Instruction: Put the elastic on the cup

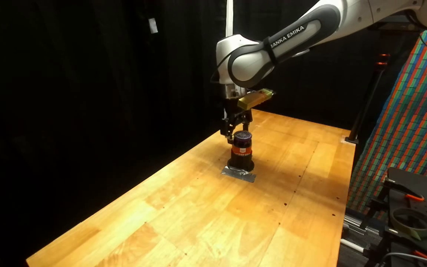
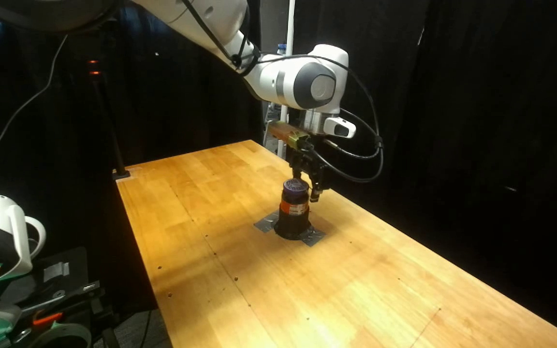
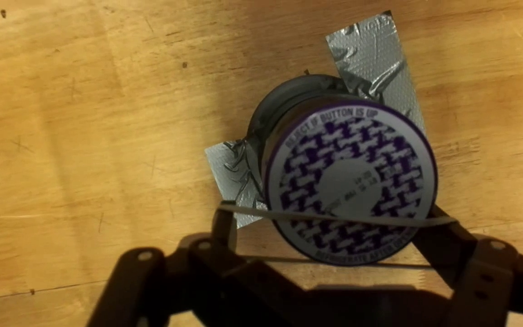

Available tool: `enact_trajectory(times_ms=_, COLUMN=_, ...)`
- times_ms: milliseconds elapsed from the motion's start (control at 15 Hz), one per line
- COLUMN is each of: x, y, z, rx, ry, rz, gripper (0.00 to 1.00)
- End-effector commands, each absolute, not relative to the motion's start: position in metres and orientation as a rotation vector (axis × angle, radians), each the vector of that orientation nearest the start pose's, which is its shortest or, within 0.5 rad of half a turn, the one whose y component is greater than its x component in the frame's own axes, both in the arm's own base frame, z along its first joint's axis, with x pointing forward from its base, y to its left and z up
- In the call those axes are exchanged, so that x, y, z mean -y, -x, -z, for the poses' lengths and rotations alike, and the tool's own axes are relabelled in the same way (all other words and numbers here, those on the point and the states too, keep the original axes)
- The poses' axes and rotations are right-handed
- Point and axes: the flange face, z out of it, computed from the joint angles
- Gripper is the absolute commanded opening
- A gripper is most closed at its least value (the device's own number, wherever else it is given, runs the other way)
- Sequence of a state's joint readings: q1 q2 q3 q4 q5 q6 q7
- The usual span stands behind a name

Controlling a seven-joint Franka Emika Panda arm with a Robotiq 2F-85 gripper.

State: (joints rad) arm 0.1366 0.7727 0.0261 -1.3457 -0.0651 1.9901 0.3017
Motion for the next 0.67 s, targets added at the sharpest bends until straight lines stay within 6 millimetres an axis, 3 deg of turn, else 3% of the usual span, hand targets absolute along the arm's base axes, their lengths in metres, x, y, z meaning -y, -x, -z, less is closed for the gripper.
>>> enact_trajectory(times_ms=0, x=-0.109, y=-0.706, z=-0.261, rx=-0.163, ry=3.155, rz=-0.215, gripper=1.0)
enact_trajectory(times_ms=400, x=-0.1, y=-0.674, z=-0.271, rx=-0.219, ry=3.124, rz=-0.199, gripper=1.0)
enact_trajectory(times_ms=600, x=-0.099, y=-0.656, z=-0.267, rx=-0.221, ry=3.108, rz=-0.201, gripper=1.0)
